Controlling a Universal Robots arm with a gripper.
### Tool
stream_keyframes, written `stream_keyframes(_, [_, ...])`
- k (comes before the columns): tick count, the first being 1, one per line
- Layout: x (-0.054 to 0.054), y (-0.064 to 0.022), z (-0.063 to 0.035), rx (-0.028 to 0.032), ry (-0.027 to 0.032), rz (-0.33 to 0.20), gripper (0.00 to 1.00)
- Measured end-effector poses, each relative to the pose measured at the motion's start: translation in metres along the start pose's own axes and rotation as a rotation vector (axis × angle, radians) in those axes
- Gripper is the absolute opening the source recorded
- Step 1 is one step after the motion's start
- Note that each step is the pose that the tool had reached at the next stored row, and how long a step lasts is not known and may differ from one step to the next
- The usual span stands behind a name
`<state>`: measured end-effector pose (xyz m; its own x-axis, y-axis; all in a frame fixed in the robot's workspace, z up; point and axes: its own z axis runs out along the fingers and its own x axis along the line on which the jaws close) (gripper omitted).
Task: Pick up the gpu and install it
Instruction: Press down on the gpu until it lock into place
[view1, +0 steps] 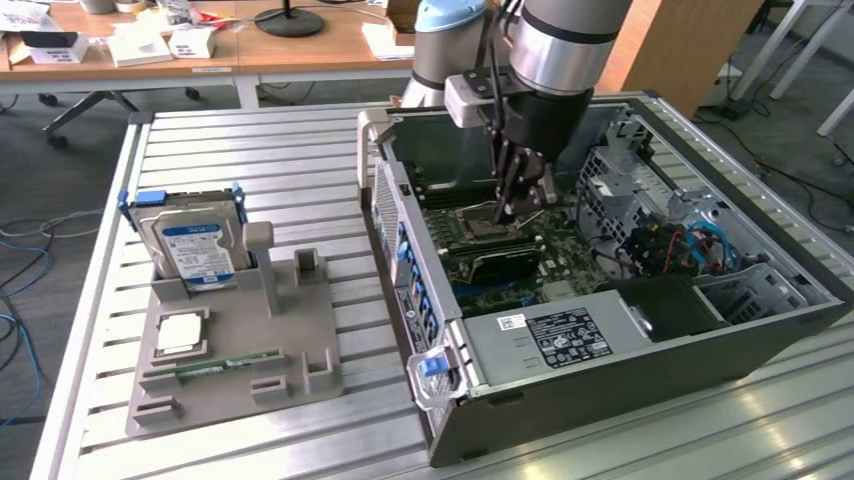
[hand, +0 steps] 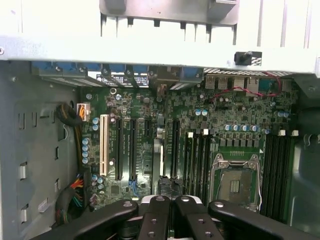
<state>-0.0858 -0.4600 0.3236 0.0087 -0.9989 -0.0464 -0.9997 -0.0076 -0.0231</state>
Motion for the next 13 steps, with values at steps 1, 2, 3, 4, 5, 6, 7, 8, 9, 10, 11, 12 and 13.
stream_keyframes(1, [-0.0007,0.002,0.0,0.0001,0.0001,0.002,0.11])
stream_keyframes(2, [-0.0015,0.0037,0.0002,0.0002,0.0,0.003,0.11])
stream_keyframes(3, [-0.0022,0.0052,0.0003,0.0003,0.0,0.005,0.11])
stream_keyframes(4, [-0.0027,0.006,0.0003,0.0004,0.0,0.006,0.11])
stream_keyframes(5, [-0.0027,0.0061,0.0003,0.0003,0.0001,0.006,0.11])
stream_keyframes(6, [-0.0027,0.0061,0.0003,0.0003,0.0001,0.006,0.11])
stream_keyframes(7, [-0.0027,0.0061,0.0003,0.0003,0.0001,0.006,0.11])
stream_keyframes(8, [-0.0027,0.0061,0.0004,0.0003,0.0002,0.007,0.11])
stream_keyframes(9, [-0.0027,0.0061,0.0012,0.0004,-0.0001,0.006,0.11])
stream_keyframes(10, [-0.0027,0.0062,0.0025,0.0004,-0.0001,0.006,0.11])
stream_keyframes(11, [-0.0026,0.0062,0.004,0.0003,0.0001,0.007,0.11])
stream_keyframes(12, [-0.0025,0.0063,0.0058,0.0003,0.0001,0.007,0.11])
stream_keyframes(13, [-0.0024,0.0063,0.0075,0.0003,0.0001,0.007,0.11])
